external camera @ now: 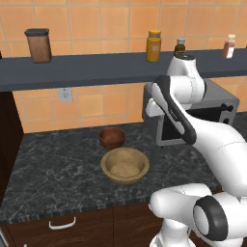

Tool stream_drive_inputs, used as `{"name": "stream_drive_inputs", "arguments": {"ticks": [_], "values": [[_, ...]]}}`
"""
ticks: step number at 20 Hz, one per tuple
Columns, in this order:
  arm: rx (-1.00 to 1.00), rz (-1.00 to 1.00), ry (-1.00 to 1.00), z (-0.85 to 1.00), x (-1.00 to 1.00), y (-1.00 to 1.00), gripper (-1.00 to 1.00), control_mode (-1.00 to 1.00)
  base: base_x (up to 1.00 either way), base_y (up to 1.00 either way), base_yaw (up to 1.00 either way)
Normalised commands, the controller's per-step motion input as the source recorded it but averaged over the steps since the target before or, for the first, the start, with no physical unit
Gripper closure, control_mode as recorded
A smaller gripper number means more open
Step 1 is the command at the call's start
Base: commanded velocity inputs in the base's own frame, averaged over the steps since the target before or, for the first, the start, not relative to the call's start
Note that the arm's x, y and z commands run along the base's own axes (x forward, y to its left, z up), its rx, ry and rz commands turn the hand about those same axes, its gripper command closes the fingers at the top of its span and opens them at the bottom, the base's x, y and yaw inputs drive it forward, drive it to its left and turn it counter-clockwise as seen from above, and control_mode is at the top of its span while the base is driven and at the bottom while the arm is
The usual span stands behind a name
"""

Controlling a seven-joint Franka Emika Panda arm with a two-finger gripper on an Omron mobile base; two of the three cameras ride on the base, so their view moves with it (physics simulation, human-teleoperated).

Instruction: Pick up the bowls on the counter and stack them on top of one another in the open cabinet. Place the smaller bowl on top of the larger bowl.

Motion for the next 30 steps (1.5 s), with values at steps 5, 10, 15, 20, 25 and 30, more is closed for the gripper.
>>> {"name": "stream_drive_inputs", "arguments": {"ticks": [5, 10, 15, 20, 25, 30], "values": [[-0.02, 0.0, 0.04, -0.14, -0.01, 0.67, -1.0, -1.0, 0.0, 0.0, 0.0], [-0.1, 0.0, 0.0, -0.26, -0.02, 1.0, -1.0, -1.0, 0.0, 0.0, 0.0], [-0.02, -0.01, 0.01, -0.39, 0.16, 1.0, -1.0, -1.0, 0.0, 0.0, 0.0], [-0.04, -0.02, 0.05, -0.72, 0.42, 0.94, -1.0, -1.0, 0.0, 0.0, 0.0], [-0.16, -0.05, 0.0, -0.57, 0.54, 0.5, -1.0, -1.0, 0.0, 0.0, 0.0], [-0.01, -0.01, 0.0, -0.1, 0.55, -0.12, -1.0, -1.0, 0.0, 0.0, 0.0]]}}
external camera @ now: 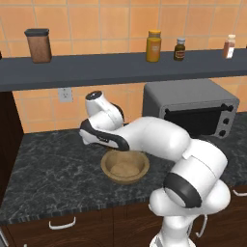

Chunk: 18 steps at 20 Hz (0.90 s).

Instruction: Pick up the bowls on the counter and stack them on top of one another in the open cabinet. Place the smaller bowl on top of the larger bowl.

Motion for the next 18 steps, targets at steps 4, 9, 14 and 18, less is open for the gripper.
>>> {"name": "stream_drive_inputs", "arguments": {"ticks": [4, 9, 14, 18], "values": [[-0.05, 0.0, 0.0, -0.27, 0.47, -0.15, -1.0, -1.0, 0.0, 0.0, 0.0], [-0.05, 0.0, 0.03, -0.3, 0.19, 0.0, -1.0, -1.0, 0.0, 0.0, 0.0], [-0.08, 0.0, 0.0, -0.29, 0.28, -0.12, -1.0, -1.0, 0.0, 0.0, 0.0], [-0.05, 0.0, 0.0, -0.19, 0.31, 0.0, -1.0, -1.0, 0.0, 0.0, 0.0]]}}
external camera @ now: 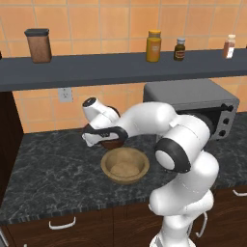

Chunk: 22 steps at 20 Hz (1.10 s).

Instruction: Pick up the bowls on the counter and stack them on top of one another in the open cabinet. Place the smaller bowl on top of the larger bowl.

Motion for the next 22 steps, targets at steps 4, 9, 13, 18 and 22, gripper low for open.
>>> {"name": "stream_drive_inputs", "arguments": {"ticks": [4, 9, 13, 18, 22], "values": [[-0.07, 0.0, 0.0, -0.25, 0.33, -0.02, -1.0, -1.0, 0.0, 0.0, 0.0], [-0.08, 0.0, 0.0, -0.28, 0.34, -0.12, -1.0, -1.0, 0.0, 0.0, 0.0], [-0.08, 0.0, 0.0, -0.29, 0.33, -0.08, -1.0, -1.0, 0.0, 0.0, 0.0], [-0.06, 0.0, 0.0, -0.31, 0.37, 0.0, -1.0, -1.0, 0.0, 0.0, 0.0], [-0.03, 0.0, 0.0, -0.31, 0.43, 0.0, -1.0, -1.0, 0.0, 0.0, 0.0]]}}
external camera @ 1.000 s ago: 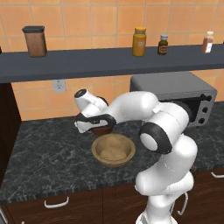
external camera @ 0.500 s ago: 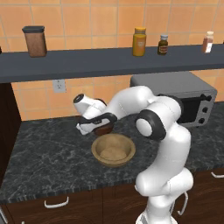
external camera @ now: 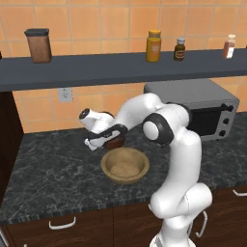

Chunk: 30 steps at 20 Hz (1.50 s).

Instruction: Pick up the bowls on the counter and stack them on top of one another in the open cabinet. Place the smaller bowl on top of the larger bowl.

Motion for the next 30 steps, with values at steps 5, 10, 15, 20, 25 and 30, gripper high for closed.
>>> {"name": "stream_drive_inputs", "arguments": {"ticks": [5, 10, 15, 20, 25, 30], "values": [[0.0, 0.0, 0.0, -0.06, 0.1, 0.0, 1.0, -1.0, 0.0, 0.0, 0.0], [0.0, 0.0, -0.02, 0.0, -0.05, 0.0, 1.0, -1.0, 0.0, 0.0, 0.0], [-0.02, 0.0, -0.2, 0.44, -0.25, 0.03, 1.0, -1.0, 0.0, 0.0, 0.0], [-0.04, 0.0, -0.2, 0.94, -0.56, 0.2, 1.0, -1.0, 0.0, 0.0, 0.0], [0.0, 0.0, 0.02, 0.64, -1.0, 0.02, 1.0, -1.0, 0.0, 0.0, 0.0], [0.01, 0.0, 0.13, 0.15, -1.0, -0.13, 1.0, -1.0, 0.0, 0.0, 0.0]]}}
